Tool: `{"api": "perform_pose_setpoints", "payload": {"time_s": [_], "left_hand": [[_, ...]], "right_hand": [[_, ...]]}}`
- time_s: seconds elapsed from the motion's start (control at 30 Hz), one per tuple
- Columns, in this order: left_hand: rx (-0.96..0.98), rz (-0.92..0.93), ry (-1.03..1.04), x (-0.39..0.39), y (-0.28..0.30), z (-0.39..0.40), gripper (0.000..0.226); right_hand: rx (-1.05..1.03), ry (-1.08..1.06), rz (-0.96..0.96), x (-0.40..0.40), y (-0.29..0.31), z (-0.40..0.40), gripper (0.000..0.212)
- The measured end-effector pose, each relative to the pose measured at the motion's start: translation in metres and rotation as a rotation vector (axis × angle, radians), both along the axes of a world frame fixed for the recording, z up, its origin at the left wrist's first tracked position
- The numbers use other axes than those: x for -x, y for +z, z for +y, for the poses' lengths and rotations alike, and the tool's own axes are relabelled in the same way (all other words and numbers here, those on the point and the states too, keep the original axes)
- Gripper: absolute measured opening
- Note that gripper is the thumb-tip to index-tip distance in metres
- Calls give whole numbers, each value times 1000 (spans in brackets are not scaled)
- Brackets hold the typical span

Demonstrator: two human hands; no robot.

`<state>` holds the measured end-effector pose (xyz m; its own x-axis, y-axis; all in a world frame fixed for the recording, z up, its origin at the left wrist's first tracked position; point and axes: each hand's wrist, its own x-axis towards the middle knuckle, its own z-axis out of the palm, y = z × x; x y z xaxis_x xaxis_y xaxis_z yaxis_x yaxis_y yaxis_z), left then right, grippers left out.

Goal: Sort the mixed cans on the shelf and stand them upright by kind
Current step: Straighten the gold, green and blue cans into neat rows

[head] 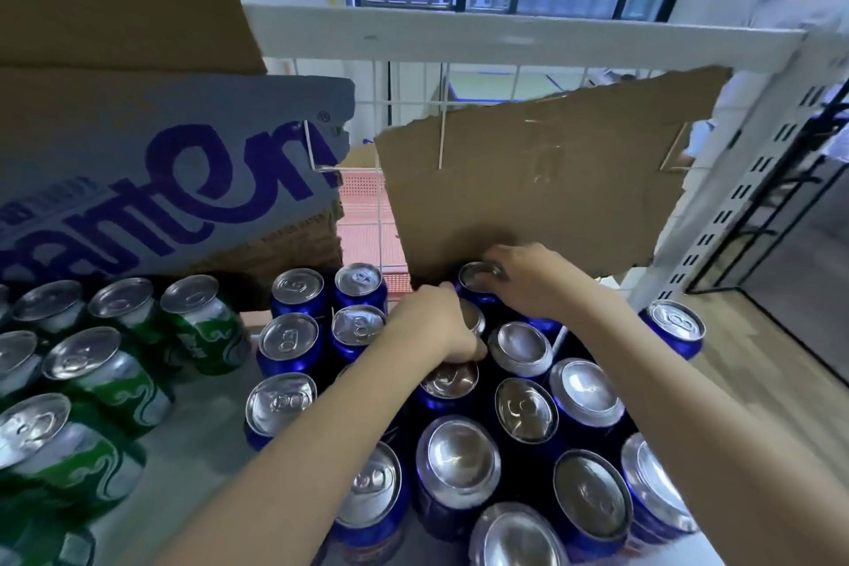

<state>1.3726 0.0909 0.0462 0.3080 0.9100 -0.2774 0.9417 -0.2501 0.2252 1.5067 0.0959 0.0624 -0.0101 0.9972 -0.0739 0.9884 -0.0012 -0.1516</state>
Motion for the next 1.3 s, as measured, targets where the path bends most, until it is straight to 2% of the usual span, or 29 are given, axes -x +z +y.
{"api": "perform_pose_setpoints", "payload": {"time_s": [0.17, 0.4, 0.53, 0.63, 0.77, 0.87, 0.93, 1.0, 1.13, 1.3], "left_hand": [[-139, -114, 100, 10, 12, -10, 59], [-398, -511, 414, 59, 34, -49, 66], [-488, -626, 535, 81, 24, -68, 68], [-447, -561, 559, 91, 18, -75, 69], [-351, -362, 462, 97, 20, -75, 74], [-304, -57, 372, 94, 26, -71, 94], [-335, 178, 331, 91, 28, -65, 91], [-373, 312, 345, 87, 31, -61, 86], [-376, 323, 404, 83, 38, -52, 85], [-155, -71, 457, 86, 46, -31, 70]], "right_hand": [[71, -20, 53, 2, 2, 14, 51], [75, 23, 7, 5, -3, 18, 71], [8, 60, -37, 8, -9, 16, 63], [-13, 75, -46, 9, -13, 16, 56], [-24, 98, -58, 11, -15, 17, 52], [-3, 94, -35, 12, -14, 18, 51], [5, 96, -29, 11, -14, 18, 51], [7, 94, -27, 11, -14, 18, 50], [6, 87, -19, 12, -14, 15, 48], [-6, 77, -1, 12, -15, 14, 49]]}}
